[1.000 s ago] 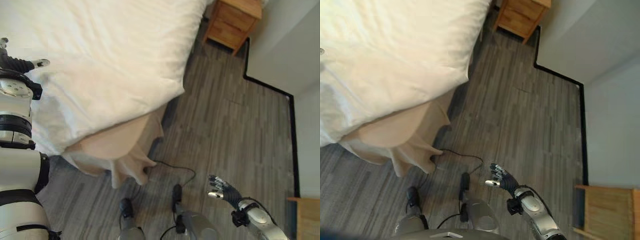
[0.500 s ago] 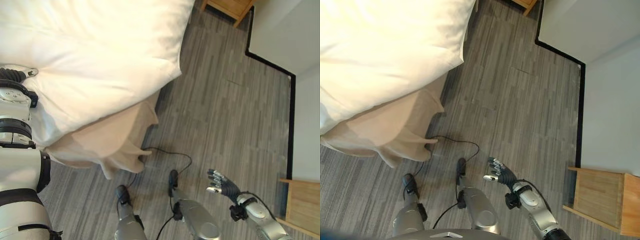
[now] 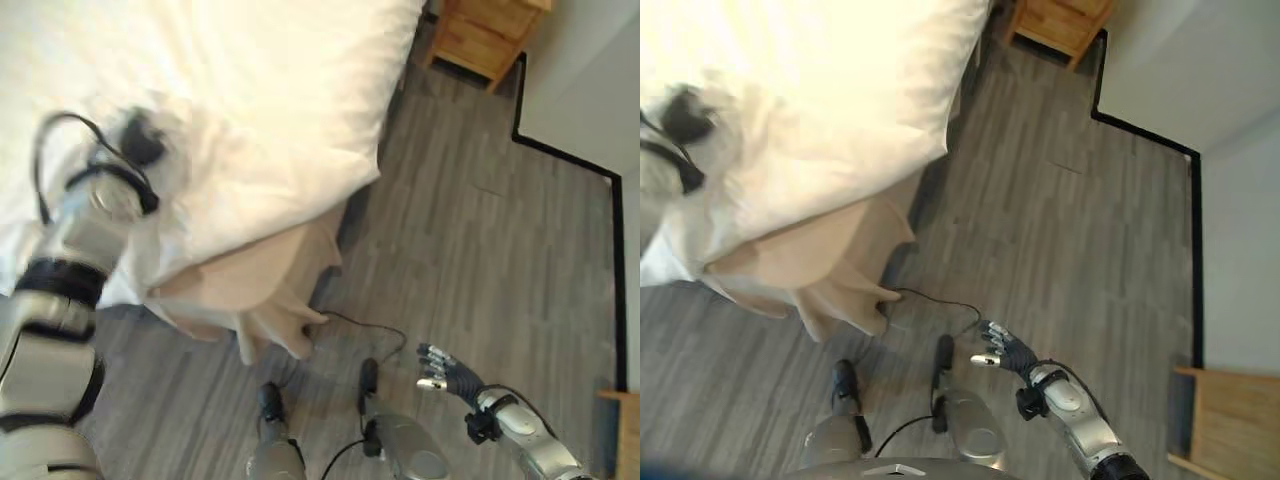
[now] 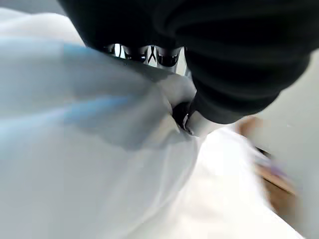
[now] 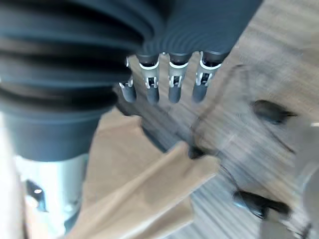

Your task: Making the bed.

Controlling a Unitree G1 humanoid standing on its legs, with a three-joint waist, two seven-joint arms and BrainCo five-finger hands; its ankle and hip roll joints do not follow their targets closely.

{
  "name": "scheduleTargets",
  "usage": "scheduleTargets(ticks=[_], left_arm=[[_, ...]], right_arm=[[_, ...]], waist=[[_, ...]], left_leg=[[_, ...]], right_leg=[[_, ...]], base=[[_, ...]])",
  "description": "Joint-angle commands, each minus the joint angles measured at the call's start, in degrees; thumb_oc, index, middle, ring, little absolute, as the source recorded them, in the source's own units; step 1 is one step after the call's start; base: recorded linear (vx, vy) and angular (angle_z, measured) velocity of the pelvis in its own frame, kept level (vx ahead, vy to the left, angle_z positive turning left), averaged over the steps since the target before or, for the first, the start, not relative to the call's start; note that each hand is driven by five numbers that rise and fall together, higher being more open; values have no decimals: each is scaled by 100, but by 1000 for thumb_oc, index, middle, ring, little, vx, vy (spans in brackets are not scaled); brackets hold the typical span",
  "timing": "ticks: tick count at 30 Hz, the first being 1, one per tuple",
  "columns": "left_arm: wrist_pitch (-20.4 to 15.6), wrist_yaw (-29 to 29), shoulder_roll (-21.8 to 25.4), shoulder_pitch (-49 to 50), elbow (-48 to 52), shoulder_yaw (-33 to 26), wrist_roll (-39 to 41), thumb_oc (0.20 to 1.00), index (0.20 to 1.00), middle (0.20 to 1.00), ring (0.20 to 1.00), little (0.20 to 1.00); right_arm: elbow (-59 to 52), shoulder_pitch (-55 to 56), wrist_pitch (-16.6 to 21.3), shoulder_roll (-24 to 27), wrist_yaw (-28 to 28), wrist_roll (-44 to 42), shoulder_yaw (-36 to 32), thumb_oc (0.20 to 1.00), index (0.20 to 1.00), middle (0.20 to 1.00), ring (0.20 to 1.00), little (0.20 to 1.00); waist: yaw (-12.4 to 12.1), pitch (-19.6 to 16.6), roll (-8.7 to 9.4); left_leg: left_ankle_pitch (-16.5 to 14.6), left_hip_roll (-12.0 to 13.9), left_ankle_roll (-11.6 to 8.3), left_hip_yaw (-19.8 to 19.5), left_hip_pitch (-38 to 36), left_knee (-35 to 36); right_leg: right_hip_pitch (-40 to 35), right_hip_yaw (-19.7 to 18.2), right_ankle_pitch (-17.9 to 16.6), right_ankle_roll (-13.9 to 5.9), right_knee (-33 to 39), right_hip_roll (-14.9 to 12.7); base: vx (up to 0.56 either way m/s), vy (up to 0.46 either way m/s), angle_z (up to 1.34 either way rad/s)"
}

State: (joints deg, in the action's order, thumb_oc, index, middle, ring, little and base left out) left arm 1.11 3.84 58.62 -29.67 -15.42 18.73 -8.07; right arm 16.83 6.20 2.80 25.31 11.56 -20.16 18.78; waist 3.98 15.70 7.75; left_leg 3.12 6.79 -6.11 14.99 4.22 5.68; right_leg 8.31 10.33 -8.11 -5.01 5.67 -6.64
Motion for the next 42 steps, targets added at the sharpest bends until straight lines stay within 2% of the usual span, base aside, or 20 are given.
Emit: scheduleTargets(ticks=[1, 2, 3, 4, 5, 7, 10, 13, 15, 16, 17, 18, 19, 20, 21, 27, 34, 38, 39, 42], left_arm=[[-198, -875, -273, 723, -335, -248, -168, 200, 200, 200, 200, 200], [-206, -1191, -419, 1409, -151, -367, -122, 200, 200, 200, 200, 200], [-199, -1200, -418, 1460, -123, -413, -127, 200, 200, 200, 200, 200], [-231, -1638, -761, 2690, 374, -854, 219, 200, 200, 200, 200, 200], [-245, -1853, -950, 3213, 319, -866, 218, 200, 200, 200, 200, 200], [-255, -1956, -1593, 3912, -335, -722, -125, 200, 200, 200, 200, 200], [-448, -1994, -2012, 4658, -1028, -447, -895, 200, 200, 200, 200, 200], [-707, -1658, -2720, 4725, -2594, 349, -2078, 200, 200, 200, 200, 200], [-739, -1589, -3004, 4757, -3002, 651, -2424, 200, 200, 200, 200, 200], [-873, -1627, -3458, 4893, -3476, 1098, -2921, 200, 200, 200, 200, 200], [-1135, -2056, -3738, 5180, -3434, 1540, -3099, 200, 200, 200, 200, 200], [-1125, -2149, -3801, 5267, -3544, 1576, -3155, 200, 200, 200, 200, 200], [-1156, -2414, -3936, 5383, -3575, 1676, -3039, 805, 805, 805, 805, 805], [-1131, -2453, -3973, 5415, -3656, 1664, -3033, 805, 805, 805, 805, 805], [-1093, -2522, -4037, 5446, -3719, 1621, -2892, 1000, 1000, 1000, 1000, 1000], [-839, -2716, -4074, 5279, -4262, 1444, -2651, 1000, 1000, 1000, 1000, 1000], [-783, -2709, -3840, 5149, -4983, 1623, -3715, 1000, 1000, 1000, 1000, 1000], [-679, -2856, -3763, 5210, -5220, 1391, -3717, 1000, 1000, 1000, 1000, 1000], [-626, -2834, -3702, 5175, -5269, 1219, -3590, 1000, 1000, 1000, 1000, 1000], [-545, -2792, -3621, 5041, -5325, 1083, -3600, 1000, 1000, 1000, 1000, 1000]], right_arm=[[-43, 230, 16, -15, 89, 233, -276, 1000, 1000, 1000, 1000, 1000], [-15, 272, -17, -27, 118, 311, -405, 1000, 1000, 1000, 1000, 1000], [-20, 272, -19, -15, 118, 311, -387, 1000, 1000, 1000, 1000, 1000], [-19, 363, -37, -52, 220, 398, -579, 1000, 1000, 1000, 1000, 1000], [9, 408, -46, -47, 246, 464, -594, 1000, 1000, 1000, 1000, 1000], [87, 319, -24, -54, 231, 544, -667, 1000, 1000, 1000, 1000, 1000], [127, 327, 54, -28, 201, 486, -773, 1000, 1000, 1000, 1000, 1000], [186, 279, 189, -47, 60, 414, -672, 1000, 1000, 1000, 1000, 1000], [184, 256, 240, -54, -4, 377, -639, 1000, 1000, 1000, 1000, 1000], [189, 242, 315, -61, -78, 320, -617, 1000, 1000, 1000, 1000, 1000], [134, 252, 362, -50, -121, 276, -655, 1000, 1000, 1000, 1000, 1000], [119, 255, 371, -59, -120, 297, -664, 1000, 1000, 1000, 1000, 1000], [123, 277, 346, -53, -114, 340, -675, 1000, 1000, 1000, 1000, 1000], [113, 274, 340, -37, -127, 376, -694, 1000, 1000, 1000, 1000, 1000], [103, 284, 317, -29, -139, 407, -734, 1000, 1000, 1000, 1000, 1000], [238, 128, 210, 26, -308, 522, -988, 1000, 1000, 1000, 1000, 1000], [312, -111, 156, 171, -486, 714, -1194, 1000, 1000, 1000, 1000, 1000], [227, -72, 83, 243, -497, 765, -1326, 1000, 1000, 1000, 1000, 1000], [240, -108, 55, 276, -498, 850, -1329, 1000, 1000, 1000, 1000, 1000], [206, -159, 25, 279, -446, 922, -1311, 1000, 1000, 1000, 1000, 1000]], waist=[[-194, -407, -294], [-244, -483, -346], [-224, -497, -346], [-287, -623, -421], [-279, -712, -451], [-341, -822, -522], [-400, -941, -575], [-436, -1019, -625], [-453, -1040, -633], [-464, -1085, -654], [-467, -1138, -683], [-472, -1154, -684], [-476, -1205, -700], [-483, -1219, -699], [-492, -1239, -704], [-476, -1305, -769], [-408, -1330, -916], [-375, -1241, -982], [-371, -1114, -1015], [-342, -977, -1042]], left_leg=[[-84, -198, 257, -269, -95, -68], [-127, -206, 268, -297, -192, -68], [-108, -209, 269, -296, -176, -68], [-162, -211, 282, -325, -310, -68], [-145, -220, 290, -318, -339, -68], [-154, -229, 309, -352, -436, -68], [-170, -238, 339, -381, -516, -68], [-223, -238, 353, -415, -616, -68], [-235, -243, 358, -423, -631, -68], [-255, -250, 363, -436, -651, -68], [-231, -267, 375, -442, -656, -68], [-234, -267, 377, -449, -657, -68], [-243, -272, 379, -458, -658, -68], [-242, -275, 380, -469, -660, -68], [-238, -278, 378, -475, -661, -68], [-222, -306, 385, -569, -665, -68], [-239, -347, 386, -582, -677, -68], [-222, -349, 387, -554, -629, -68], [-226, -329, 393, -508, -588, -68], [-186, -281, 419, -425, -481, -68]], right_leg=[[-295, 118, 117, -546, -207, -261], [-401, 138, 180, -538, -244, -281], [-386, 136, 165, -534, -241, -284], [-527, 128, 248, -517, -286, -294], [-565, 131, 262, -502, -287, -299], [-664, 148, 319, -483, -325, -301], [-773, 175, 353, -472, -330, -300], [-875, 196, 426, -479, -363, -297], [-903, 205, 439, -477, -360, -292], [-949, 203, 451, -478, -347, -297], [-949, 202, 430, -474, -335, -296], [-952, 194, 429, -473, -334, -301], [-962, 196, 437, -474, -336, -301], [-970, 197, 440, -473, -337, -302], [-984, 206, 440, -471, -336, -305], [-1064, 256, 448, -444, -309, -306], [-1073, 241, 482, -415, -342, -339], [-997, 224, 479, -407, -375, -343], [-824, 346, 408, -441, -511, -380], [-493, 222, 446, -467, -935, -376]], base=[[85, 16, 28], [43, 1, 16], [97, 0, 12], [48, -9, 10], [84, -18, 6], [41, -18, 8], [6, -6, 2], [1, -9, 1], [0, 0, 0], [7, -29, -4], [0, 0, 0], [-6, -24, 5], [-7, -21, 4], [-9, -23, 6], [0, 0, 0], [-13, -10, 10], [-3, -1, 2], [-24, 11, 4], [-90, 21, -2], [-138, 20, -14]])
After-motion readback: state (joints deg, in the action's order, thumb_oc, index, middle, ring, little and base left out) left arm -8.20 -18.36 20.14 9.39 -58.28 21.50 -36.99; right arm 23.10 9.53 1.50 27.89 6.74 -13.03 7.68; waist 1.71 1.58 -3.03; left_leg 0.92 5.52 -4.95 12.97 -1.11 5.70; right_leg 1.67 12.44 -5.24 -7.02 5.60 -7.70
